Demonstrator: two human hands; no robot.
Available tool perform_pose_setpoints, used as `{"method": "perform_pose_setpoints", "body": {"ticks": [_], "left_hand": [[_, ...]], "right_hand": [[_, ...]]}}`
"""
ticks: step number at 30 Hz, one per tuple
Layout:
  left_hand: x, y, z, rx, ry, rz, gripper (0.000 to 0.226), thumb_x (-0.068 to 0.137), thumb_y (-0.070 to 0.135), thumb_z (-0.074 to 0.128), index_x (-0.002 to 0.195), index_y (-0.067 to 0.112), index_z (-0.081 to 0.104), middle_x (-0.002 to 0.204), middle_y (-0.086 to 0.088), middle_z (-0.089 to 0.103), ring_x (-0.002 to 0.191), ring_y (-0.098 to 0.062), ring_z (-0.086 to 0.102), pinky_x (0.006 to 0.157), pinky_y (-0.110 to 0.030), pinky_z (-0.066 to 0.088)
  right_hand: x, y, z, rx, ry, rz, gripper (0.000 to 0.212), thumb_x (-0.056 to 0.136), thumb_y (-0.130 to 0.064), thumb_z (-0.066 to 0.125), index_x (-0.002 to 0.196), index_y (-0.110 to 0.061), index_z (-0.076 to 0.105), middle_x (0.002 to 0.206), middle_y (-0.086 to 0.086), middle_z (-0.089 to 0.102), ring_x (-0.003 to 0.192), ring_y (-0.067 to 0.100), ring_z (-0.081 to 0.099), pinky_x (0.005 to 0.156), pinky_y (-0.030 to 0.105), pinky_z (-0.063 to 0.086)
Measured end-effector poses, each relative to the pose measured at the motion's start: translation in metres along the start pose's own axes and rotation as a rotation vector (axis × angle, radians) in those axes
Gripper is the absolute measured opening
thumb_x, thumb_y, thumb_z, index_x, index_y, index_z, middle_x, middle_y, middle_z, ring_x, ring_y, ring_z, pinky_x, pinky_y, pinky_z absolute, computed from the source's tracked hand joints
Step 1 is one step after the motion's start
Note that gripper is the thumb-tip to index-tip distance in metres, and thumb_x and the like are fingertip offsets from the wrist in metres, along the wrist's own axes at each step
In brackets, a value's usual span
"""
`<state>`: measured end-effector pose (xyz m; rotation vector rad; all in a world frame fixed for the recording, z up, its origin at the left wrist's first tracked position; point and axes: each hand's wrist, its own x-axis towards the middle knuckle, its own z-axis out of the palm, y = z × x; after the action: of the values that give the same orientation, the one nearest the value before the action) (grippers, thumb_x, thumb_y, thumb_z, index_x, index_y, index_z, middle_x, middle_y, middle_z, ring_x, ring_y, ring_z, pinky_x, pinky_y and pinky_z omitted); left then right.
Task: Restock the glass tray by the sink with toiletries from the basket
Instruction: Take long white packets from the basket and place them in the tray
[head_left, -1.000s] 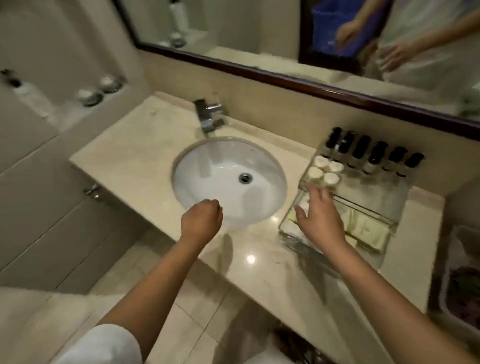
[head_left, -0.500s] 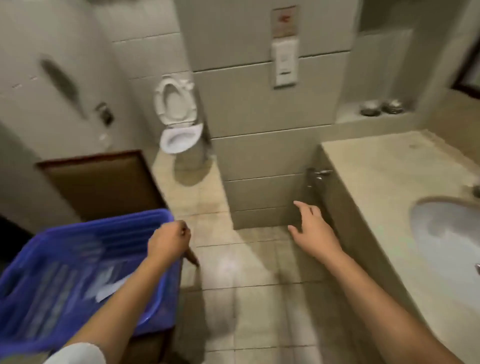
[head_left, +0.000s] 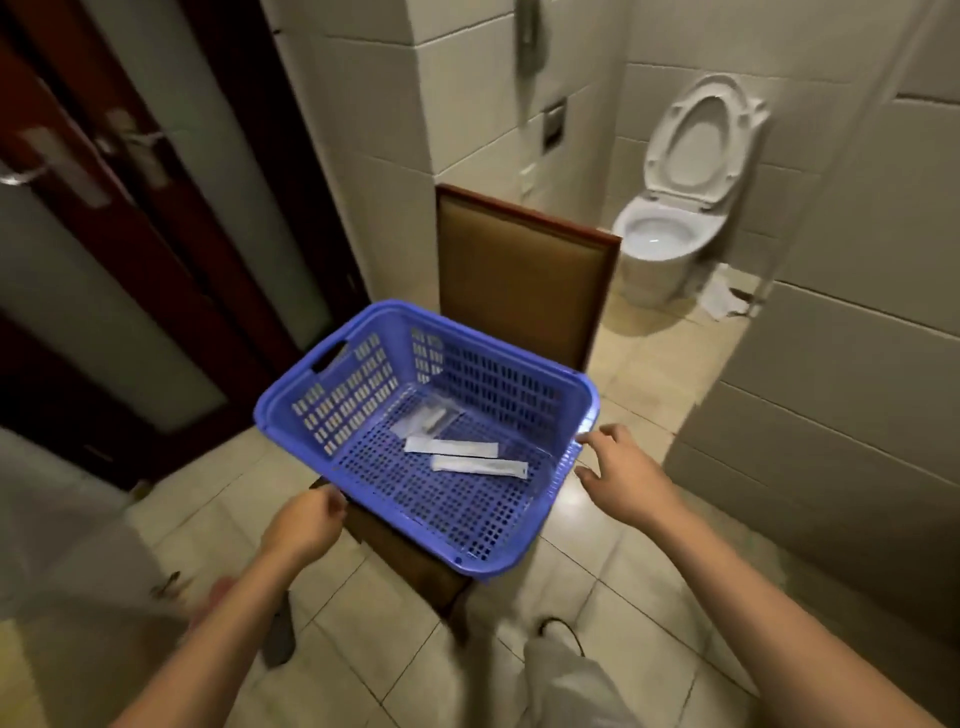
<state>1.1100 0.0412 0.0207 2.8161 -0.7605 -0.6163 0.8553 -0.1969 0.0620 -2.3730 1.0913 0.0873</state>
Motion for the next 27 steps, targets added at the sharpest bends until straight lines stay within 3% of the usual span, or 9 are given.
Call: {"method": "perform_pose_setpoints", "body": {"ticks": [4,11,16,20,23,25,27], "left_hand": [[0.020,0.009,0.003,-0.058,-0.079,-0.090,0.010,0.089,0.023,0.056,0.096,0.019,0.063,0.097,-0.002,0.065,0.096,-0.020,0.060,0.080,-0.027,0.045],[0.096,0.053,0.019,-0.121,-0.189,-0.161,0.020,0.093,0.021,0.051,0.106,0.013,0.063,0.113,-0.006,0.065,0.103,-0.023,0.059,0.085,-0.029,0.045],[0.145,0.098,0.065,-0.211,-0.357,-0.178,0.024,0.097,0.026,0.048,0.109,0.010,0.060,0.092,-0.007,0.058,0.079,-0.023,0.052,0.072,-0.033,0.043],[0.163,0.120,0.109,-0.183,-0.601,-0.138,0.021,0.099,0.028,0.044,0.108,0.014,0.056,0.092,-0.010,0.054,0.072,-0.024,0.049,0.067,-0.032,0.040],[0.178,0.128,0.135,-0.143,-0.691,-0.119,0.030,0.099,0.026,0.044,0.119,0.008,0.056,0.101,-0.015,0.057,0.089,-0.032,0.058,0.076,-0.037,0.046],[0.189,0.128,0.153,-0.096,-0.702,-0.132,0.032,0.098,0.024,0.043,0.118,0.004,0.057,0.113,-0.023,0.059,0.104,-0.037,0.058,0.083,-0.041,0.048],[0.201,0.125,0.174,-0.049,-0.709,-0.154,0.031,0.098,0.022,0.041,0.117,0.003,0.057,0.117,-0.024,0.057,0.107,-0.039,0.057,0.084,-0.043,0.048]], "right_hand": [[0.061,-0.006,-0.001,-0.072,-0.100,-0.076,0.040,0.095,-0.029,0.047,0.134,-0.019,0.044,0.139,0.005,0.036,0.111,0.025,0.054,0.089,0.035,0.047],[0.165,-0.001,-0.003,-0.198,-0.270,-0.152,0.036,0.097,-0.029,0.044,0.133,-0.019,0.044,0.130,0.005,0.045,0.114,0.025,0.052,0.089,0.034,0.047],[0.220,0.002,0.031,-0.276,-0.442,-0.200,0.035,0.100,-0.027,0.041,0.132,-0.017,0.043,0.130,0.007,0.045,0.110,0.026,0.053,0.089,0.038,0.047],[0.255,0.002,0.070,-0.380,-0.591,-0.264,0.039,0.101,-0.025,0.039,0.139,-0.016,0.036,0.138,0.010,0.039,0.114,0.030,0.050,0.090,0.041,0.046],[0.282,0.002,0.099,-0.457,-0.635,-0.320,0.033,0.100,-0.017,0.037,0.133,-0.012,0.040,0.130,0.014,0.046,0.109,0.032,0.051,0.080,0.041,0.044],[0.300,0.003,0.123,-0.514,-0.677,-0.331,0.034,0.100,-0.017,0.039,0.134,-0.010,0.040,0.126,0.015,0.051,0.105,0.032,0.054,0.082,0.042,0.047],[0.314,0.007,0.152,-0.530,-0.710,-0.286,0.038,0.100,-0.019,0.041,0.136,-0.010,0.038,0.127,0.014,0.052,0.105,0.032,0.056,0.083,0.041,0.049]]}}
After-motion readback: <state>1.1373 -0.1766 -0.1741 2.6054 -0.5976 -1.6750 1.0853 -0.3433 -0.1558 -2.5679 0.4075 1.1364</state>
